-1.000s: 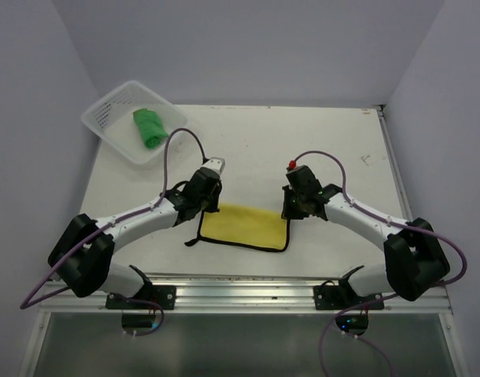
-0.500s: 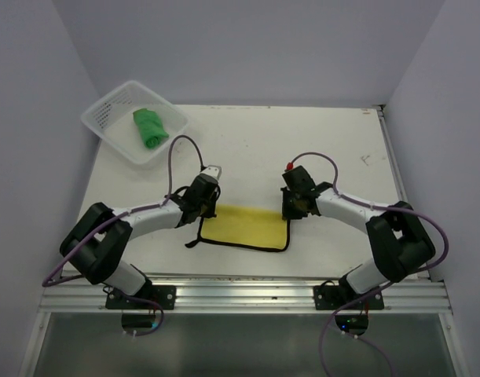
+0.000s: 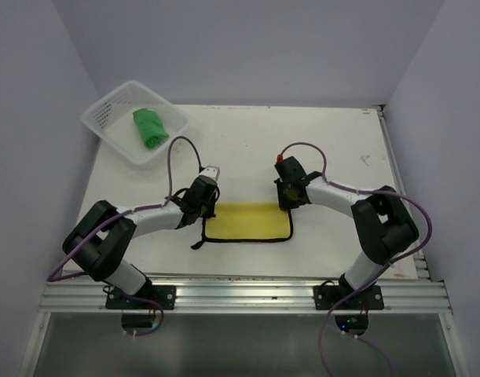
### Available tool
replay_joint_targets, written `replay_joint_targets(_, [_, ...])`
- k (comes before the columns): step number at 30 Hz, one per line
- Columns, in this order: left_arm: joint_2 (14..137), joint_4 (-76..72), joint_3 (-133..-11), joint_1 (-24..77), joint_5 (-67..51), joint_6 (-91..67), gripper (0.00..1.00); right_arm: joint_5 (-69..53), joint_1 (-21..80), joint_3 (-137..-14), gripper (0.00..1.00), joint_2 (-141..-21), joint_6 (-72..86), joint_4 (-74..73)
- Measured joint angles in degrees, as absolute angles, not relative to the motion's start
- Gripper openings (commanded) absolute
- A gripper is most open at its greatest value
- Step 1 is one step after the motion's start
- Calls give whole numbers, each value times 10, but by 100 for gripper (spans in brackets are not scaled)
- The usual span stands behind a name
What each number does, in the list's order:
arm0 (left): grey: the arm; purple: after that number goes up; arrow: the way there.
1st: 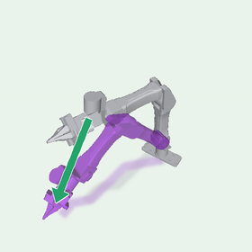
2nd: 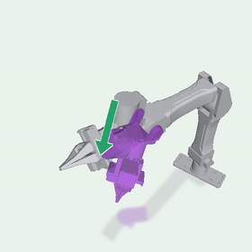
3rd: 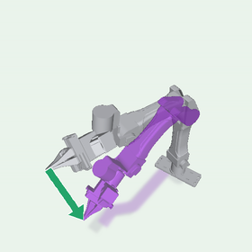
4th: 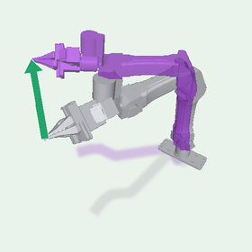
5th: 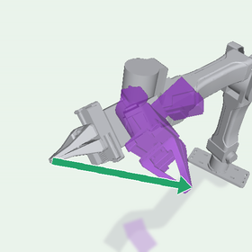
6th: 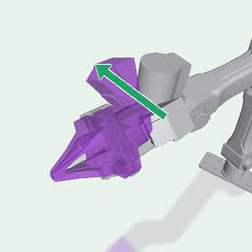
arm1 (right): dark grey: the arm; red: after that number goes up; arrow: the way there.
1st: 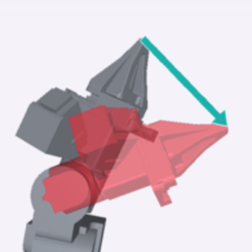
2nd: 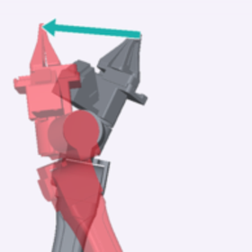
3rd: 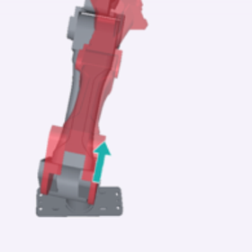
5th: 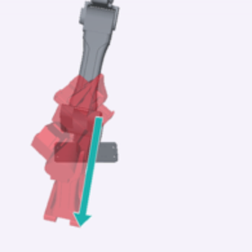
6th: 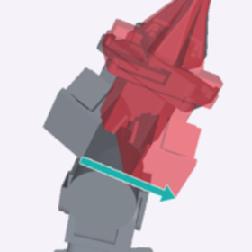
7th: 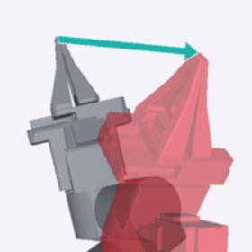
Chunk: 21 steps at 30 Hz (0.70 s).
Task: Roll the towels
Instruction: Fold the towel
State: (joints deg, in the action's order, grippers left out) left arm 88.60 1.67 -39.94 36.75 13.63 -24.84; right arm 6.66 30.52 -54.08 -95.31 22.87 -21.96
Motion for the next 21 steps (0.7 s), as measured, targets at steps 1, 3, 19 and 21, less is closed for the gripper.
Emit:
replay_joint_targets(1, [886, 12, -396, 368, 136, -250, 14, 67, 304, -551, 17, -961, 222, -220])
replay_joint_targets(3, [885, 6, -393, 368, 134, -253, 15, 67, 302, -567, 17, -972, 212, -222])
replay_joint_targets(19, [781, 14, -398, 368, 97, -249, 42, 3, 293, -602, 34, -849, 208, -278])
replay_joint_targets(21, [776, 19, -401, 368, 97, -249, 41, 2, 287, -578, 36, -825, 221, -279])
